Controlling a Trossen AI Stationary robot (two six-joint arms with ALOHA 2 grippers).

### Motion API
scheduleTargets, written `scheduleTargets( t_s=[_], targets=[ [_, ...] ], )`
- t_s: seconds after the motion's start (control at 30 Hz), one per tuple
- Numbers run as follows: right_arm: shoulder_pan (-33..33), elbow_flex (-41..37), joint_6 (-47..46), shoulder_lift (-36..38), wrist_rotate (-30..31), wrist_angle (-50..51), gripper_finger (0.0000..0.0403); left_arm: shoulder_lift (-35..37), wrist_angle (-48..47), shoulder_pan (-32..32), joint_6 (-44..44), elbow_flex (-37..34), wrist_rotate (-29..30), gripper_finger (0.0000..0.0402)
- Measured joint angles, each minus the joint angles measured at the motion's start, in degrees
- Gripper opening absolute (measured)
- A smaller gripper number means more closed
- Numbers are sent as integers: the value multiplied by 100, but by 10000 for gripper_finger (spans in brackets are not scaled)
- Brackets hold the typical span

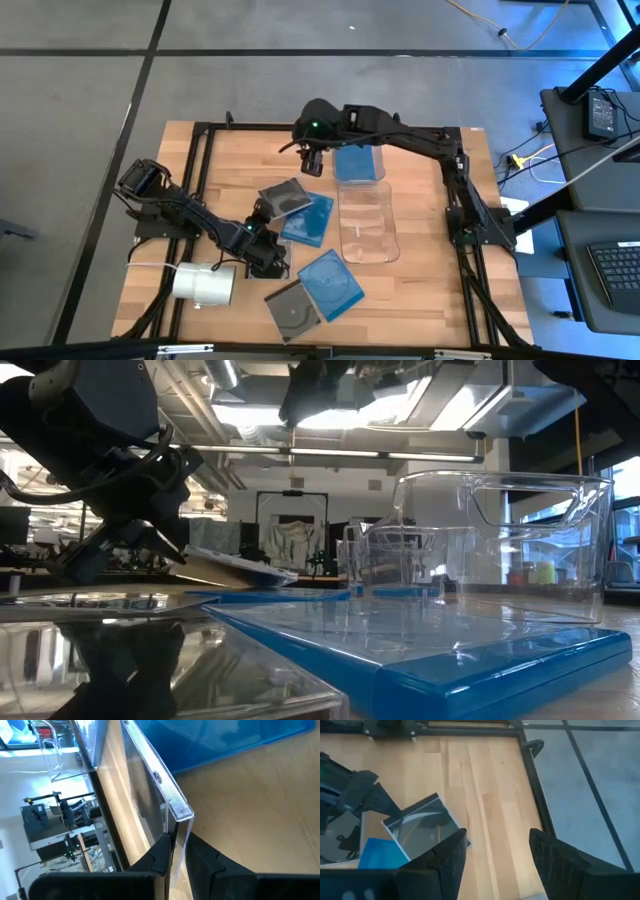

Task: Pick & place jewel cases by type
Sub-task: Put the top black CD case into the bottom transparent bin

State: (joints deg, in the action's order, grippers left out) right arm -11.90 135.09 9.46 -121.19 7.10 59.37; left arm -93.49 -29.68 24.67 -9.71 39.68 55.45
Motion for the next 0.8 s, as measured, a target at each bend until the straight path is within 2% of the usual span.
scheduleTargets(
  t_s=[0.13, 0.37, 0.6, 0.8],
  targets=[
    [2, -37, -25, 206, 224, 208, 218, 0, -15, 4, -8, 15, 110, 35],
    [7, -15, -326, 706, 1188, 878, 218, 0, -24, 9, -174, 157, 321, 33],
    [7, -20, -618, 975, 1365, 1667, 218, -2, -51, 11, -209, 173, 473, 32],
    [-48, -22, -1212, 1237, 2400, 2573, 218, 7, -58, 95, -459, 224, 1029, 32]
  ],
)
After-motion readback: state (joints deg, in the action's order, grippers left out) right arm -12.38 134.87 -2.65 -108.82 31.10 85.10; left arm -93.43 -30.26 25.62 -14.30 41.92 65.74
